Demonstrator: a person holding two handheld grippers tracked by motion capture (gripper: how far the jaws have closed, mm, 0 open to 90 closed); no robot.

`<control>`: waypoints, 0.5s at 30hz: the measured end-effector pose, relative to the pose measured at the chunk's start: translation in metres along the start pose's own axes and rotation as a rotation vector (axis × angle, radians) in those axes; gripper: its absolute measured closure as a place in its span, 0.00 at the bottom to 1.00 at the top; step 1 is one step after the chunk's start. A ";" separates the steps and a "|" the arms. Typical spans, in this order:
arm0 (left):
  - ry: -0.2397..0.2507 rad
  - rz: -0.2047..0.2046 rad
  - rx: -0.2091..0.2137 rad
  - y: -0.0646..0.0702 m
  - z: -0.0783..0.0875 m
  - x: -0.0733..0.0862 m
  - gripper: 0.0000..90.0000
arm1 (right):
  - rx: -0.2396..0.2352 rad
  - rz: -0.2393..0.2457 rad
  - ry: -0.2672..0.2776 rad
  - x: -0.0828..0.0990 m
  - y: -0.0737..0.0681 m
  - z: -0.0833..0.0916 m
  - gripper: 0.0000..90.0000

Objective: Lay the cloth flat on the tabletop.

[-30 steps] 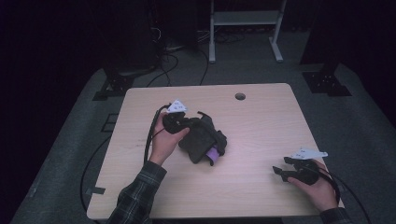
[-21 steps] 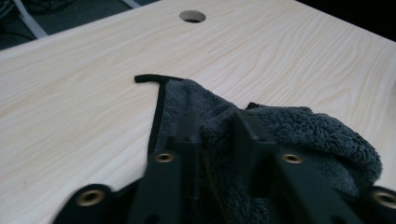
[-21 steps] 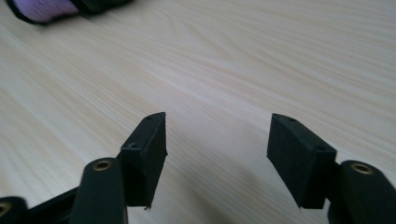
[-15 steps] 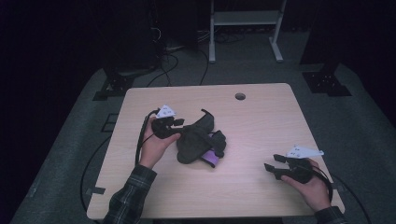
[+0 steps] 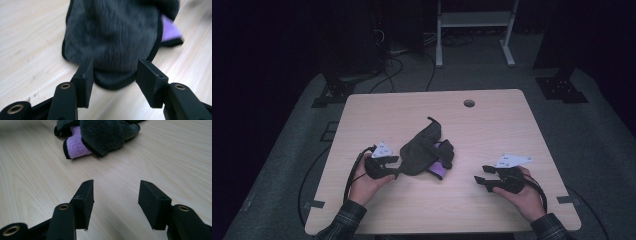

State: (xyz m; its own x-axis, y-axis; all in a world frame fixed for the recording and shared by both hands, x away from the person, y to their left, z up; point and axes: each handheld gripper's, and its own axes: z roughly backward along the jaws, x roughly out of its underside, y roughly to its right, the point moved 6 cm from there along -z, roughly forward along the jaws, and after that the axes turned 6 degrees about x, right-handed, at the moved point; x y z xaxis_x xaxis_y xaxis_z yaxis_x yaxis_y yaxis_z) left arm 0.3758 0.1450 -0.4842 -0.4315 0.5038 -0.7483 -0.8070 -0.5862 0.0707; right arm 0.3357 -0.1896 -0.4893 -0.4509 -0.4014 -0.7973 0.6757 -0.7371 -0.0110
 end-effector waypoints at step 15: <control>-0.101 -0.047 0.009 0.001 -0.033 0.007 0.48 | -0.110 0.031 -0.009 -0.019 -0.042 -0.034 0.51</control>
State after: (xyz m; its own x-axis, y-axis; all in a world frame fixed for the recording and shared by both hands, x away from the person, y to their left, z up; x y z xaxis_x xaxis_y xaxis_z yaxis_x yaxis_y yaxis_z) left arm 0.3853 0.1274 -0.5108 -0.4313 0.5924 -0.6805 -0.8306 -0.5551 0.0432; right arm 0.3357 -0.1321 -0.4944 -0.4337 -0.4280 -0.7929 0.7489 -0.6605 -0.0530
